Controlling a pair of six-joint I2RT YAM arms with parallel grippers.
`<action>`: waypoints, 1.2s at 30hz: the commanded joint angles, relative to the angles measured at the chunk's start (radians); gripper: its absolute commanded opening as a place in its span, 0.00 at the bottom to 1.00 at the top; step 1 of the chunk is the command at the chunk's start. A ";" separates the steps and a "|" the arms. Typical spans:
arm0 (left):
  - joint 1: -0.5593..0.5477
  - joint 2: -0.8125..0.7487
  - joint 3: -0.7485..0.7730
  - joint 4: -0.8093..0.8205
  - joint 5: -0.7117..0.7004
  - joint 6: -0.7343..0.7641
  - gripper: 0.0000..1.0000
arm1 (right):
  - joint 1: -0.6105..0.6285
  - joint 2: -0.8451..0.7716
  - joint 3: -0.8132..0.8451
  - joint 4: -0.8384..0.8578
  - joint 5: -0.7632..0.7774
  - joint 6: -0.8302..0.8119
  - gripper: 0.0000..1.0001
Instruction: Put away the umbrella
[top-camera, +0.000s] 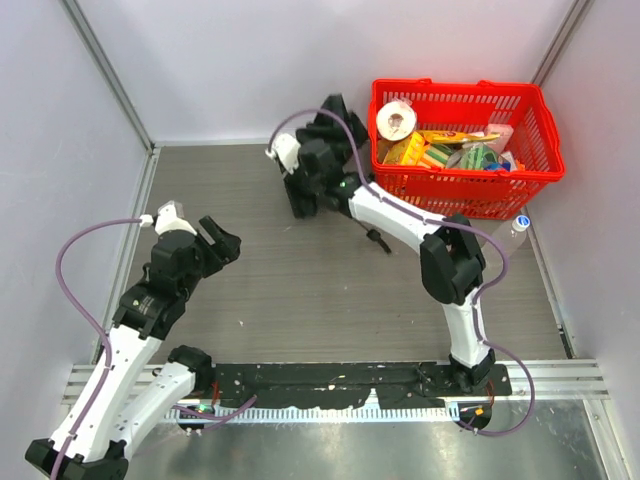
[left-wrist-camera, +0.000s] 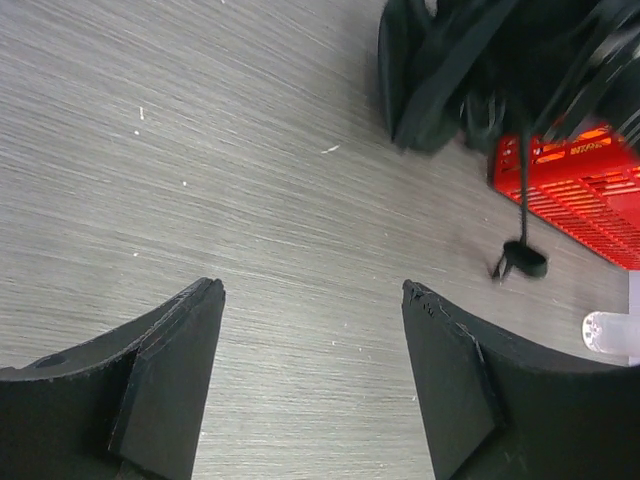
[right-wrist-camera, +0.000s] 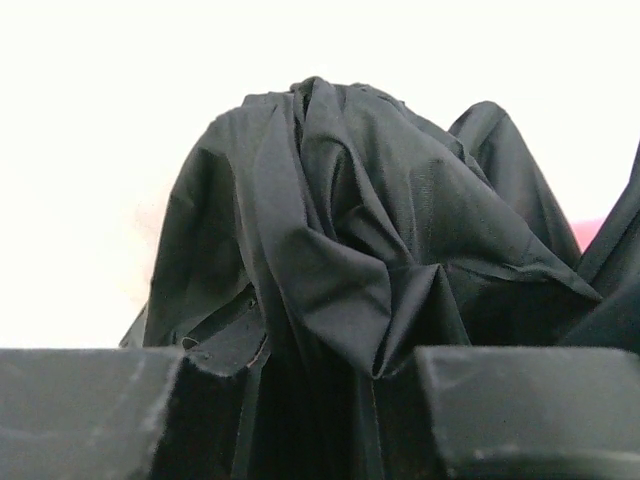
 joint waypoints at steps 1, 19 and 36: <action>0.004 -0.009 -0.002 0.041 0.029 -0.017 0.75 | -0.005 0.044 0.352 -0.004 0.011 -0.108 0.01; 0.014 -0.059 -0.114 -0.003 -0.054 -0.108 0.82 | 0.166 -0.086 -0.282 0.336 0.104 -0.481 0.01; 0.129 0.149 -0.250 0.240 0.407 -0.391 0.87 | 0.156 -0.086 -0.376 -0.182 -0.442 -0.158 0.01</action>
